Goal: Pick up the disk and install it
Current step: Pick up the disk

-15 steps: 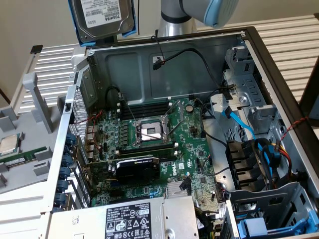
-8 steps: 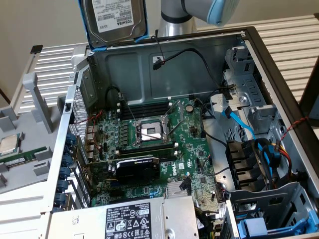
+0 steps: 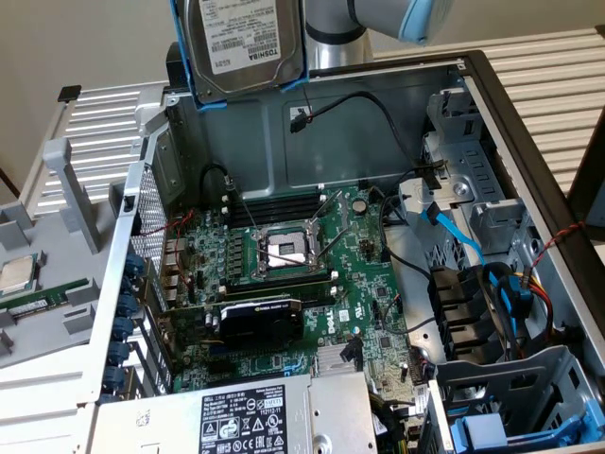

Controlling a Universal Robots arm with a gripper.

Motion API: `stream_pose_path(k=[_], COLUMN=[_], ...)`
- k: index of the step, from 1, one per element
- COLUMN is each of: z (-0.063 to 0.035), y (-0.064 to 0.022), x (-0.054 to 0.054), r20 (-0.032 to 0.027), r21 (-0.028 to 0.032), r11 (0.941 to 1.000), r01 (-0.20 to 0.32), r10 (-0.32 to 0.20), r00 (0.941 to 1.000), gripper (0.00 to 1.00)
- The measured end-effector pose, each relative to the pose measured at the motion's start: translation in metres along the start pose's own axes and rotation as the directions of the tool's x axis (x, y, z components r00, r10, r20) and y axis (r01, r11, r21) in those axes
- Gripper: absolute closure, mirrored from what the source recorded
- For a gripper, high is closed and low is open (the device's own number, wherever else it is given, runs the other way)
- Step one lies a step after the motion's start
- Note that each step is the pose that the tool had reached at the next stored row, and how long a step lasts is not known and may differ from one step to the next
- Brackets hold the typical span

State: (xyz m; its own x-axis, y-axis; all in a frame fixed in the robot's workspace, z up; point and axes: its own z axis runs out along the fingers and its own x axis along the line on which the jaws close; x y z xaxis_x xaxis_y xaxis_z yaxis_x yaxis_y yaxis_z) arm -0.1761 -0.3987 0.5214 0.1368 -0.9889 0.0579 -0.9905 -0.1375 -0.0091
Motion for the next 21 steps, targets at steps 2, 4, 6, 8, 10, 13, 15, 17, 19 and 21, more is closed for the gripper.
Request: stream_pose_path(k=[2,4,6,8,10,13,15,17,19,21], z=[0.0004,0.0008,0.0012,0.0016,0.002,0.0026,0.003,0.0034,0.0038,0.0042], y=[-0.0049,-0.0102,-0.0152,-0.0203,-0.0255,-0.0331,-0.0383,-0.0434,-0.0485,-0.0537], x=[0.006,0.012,0.018,0.024,0.031,0.04,0.046,0.052,0.058,0.064], r20=[0.0001,0.0002,0.0001,0.0002,0.0002,0.0003,0.0003,0.0003,0.0004,0.0004], r21=[-0.0001,-0.0001,-0.0003,-0.0004,-0.0006,-0.0007,-0.0009,-0.001,-0.0011,-0.0013], r11=[1.0,1.0,1.0,1.0,1.0,1.0,1.0,1.0,1.0,1.0], r01=[0.0,0.0,0.0,0.0,0.0,0.0,0.0,0.0,0.0,0.0], r10=[0.0,0.0,0.0,0.0,0.0,0.0,0.0,0.0,0.0,0.0], r00=[1.0,1.0,1.0,1.0,1.0,1.0,1.0,1.0,1.0,1.0], gripper=[0.63,0.63,0.63,0.63,0.63,0.63,0.63,0.63,0.63,0.63])
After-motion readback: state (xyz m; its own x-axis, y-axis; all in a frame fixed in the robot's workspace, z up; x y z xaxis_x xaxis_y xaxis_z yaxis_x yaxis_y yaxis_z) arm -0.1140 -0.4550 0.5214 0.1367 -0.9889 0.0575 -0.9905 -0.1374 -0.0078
